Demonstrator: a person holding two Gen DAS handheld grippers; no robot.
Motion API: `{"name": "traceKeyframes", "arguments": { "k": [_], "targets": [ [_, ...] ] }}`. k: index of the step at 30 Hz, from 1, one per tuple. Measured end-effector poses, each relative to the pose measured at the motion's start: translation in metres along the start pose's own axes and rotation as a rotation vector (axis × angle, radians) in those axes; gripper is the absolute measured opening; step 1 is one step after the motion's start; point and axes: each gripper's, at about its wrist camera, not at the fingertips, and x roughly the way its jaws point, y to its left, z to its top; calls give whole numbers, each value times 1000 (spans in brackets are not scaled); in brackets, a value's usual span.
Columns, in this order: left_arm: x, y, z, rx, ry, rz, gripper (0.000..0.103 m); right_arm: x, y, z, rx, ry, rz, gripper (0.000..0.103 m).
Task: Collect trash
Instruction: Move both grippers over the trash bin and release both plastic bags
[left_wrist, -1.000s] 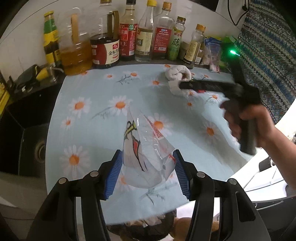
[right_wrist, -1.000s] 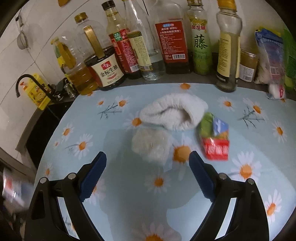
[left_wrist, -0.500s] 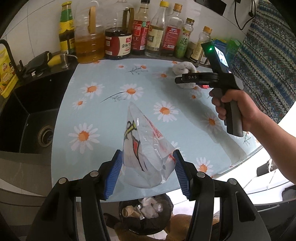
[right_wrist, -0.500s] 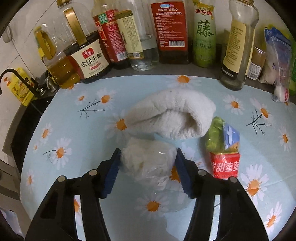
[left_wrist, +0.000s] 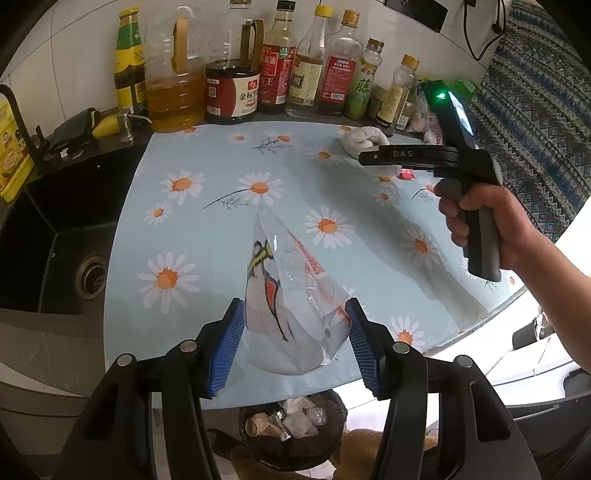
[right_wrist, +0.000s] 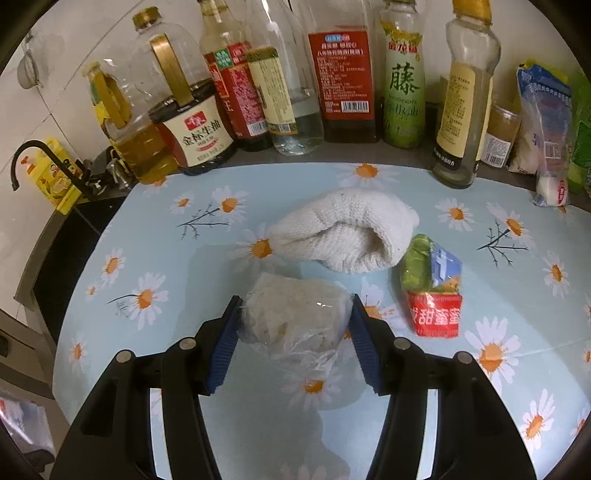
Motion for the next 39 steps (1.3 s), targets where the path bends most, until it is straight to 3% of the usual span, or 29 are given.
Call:
{"name": "traceKeyframes", "arguments": {
  "k": [9, 17, 28, 39],
  "targets": [
    [1, -2, 3, 11, -12, -9, 54, -48, 14, -18, -43, -59, 12, 57],
    [1, -3, -7, 7, -7, -40, 54, -94, 28, -62, -42, -72, 101, 57],
    [-4, -20, -56, -2, 67, -116, 54, -129, 76, -149, -148, -35, 231, 57],
    [12, -6, -121, -89, 225, -134, 54, -122, 124, -214, -293, 65, 331, 57]
  ]
}}
